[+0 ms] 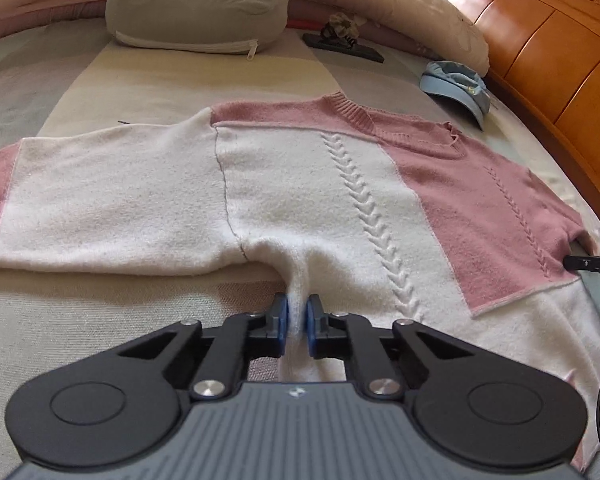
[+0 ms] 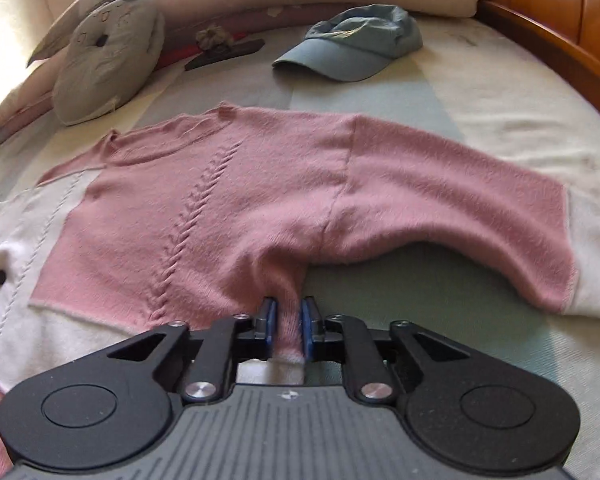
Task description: Fold clothes
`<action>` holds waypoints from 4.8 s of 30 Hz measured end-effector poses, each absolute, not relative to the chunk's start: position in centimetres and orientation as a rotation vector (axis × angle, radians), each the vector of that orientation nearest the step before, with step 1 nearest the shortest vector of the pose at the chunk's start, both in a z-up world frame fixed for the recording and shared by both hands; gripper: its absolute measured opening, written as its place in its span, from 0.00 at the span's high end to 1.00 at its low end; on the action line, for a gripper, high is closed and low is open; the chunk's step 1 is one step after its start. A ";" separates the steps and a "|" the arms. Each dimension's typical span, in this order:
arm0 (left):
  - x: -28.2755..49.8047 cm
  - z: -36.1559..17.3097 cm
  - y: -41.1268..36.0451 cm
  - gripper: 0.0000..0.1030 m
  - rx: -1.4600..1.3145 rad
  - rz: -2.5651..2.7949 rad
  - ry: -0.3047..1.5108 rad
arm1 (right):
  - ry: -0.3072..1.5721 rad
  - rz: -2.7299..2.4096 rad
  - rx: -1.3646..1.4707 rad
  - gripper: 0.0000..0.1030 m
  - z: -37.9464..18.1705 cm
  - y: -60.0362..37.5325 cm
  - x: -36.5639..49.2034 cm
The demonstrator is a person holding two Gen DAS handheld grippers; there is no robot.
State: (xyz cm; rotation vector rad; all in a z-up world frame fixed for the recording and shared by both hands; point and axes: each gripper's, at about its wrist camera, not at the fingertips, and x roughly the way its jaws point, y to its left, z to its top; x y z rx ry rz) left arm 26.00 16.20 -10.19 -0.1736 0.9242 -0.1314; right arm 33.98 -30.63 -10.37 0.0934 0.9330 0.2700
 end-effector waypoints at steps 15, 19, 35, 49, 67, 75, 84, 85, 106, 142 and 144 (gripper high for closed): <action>13.4 -9.8 5.9 0.77 0.271 -0.465 0.777 | 0.880 0.551 -0.059 0.36 -10.2 -17.9 18.4; 10.2 -10.8 8.3 0.71 0.325 -0.424 0.825 | 0.838 0.518 -0.215 0.22 -11.4 -16.3 14.1; 8.9 -11.3 8.1 0.64 0.352 -0.396 0.794 | 0.821 0.494 -0.246 0.05 -12.1 -12.5 14.3; 16.7 -9.6 6.5 0.62 0.324 -0.369 0.775 | 0.819 0.425 -0.053 0.00 -10.0 -17.5 19.9; 23.7 -8.9 6.5 0.51 0.174 -0.371 0.777 | 0.845 0.467 0.071 0.00 -10.4 -20.1 27.9; 24.1 -10.0 10.0 0.36 0.174 -0.256 0.879 | 0.844 0.335 -0.023 0.02 -11.5 -23.8 30.0; 26.9 -10.5 6.9 0.39 0.240 -0.309 0.828 | 0.789 0.349 -0.252 0.00 -12.1 -13.9 32.7; 26.9 -11.1 7.1 0.36 0.242 -0.300 0.837 | 0.781 0.355 -0.238 0.00 -12.6 -13.9 32.8; 16.9 -10.9 3.8 0.31 0.396 -0.494 0.797 | 0.830 0.461 -0.225 0.00 -12.7 -17.7 19.9; 10.3 -10.9 8.6 0.19 0.214 -0.403 0.903 | 0.886 0.327 0.045 0.00 -10.0 -29.4 10.8; 10.7 -10.9 8.0 0.19 0.221 -0.393 0.903 | 0.832 0.355 0.070 0.00 -8.8 -28.9 11.9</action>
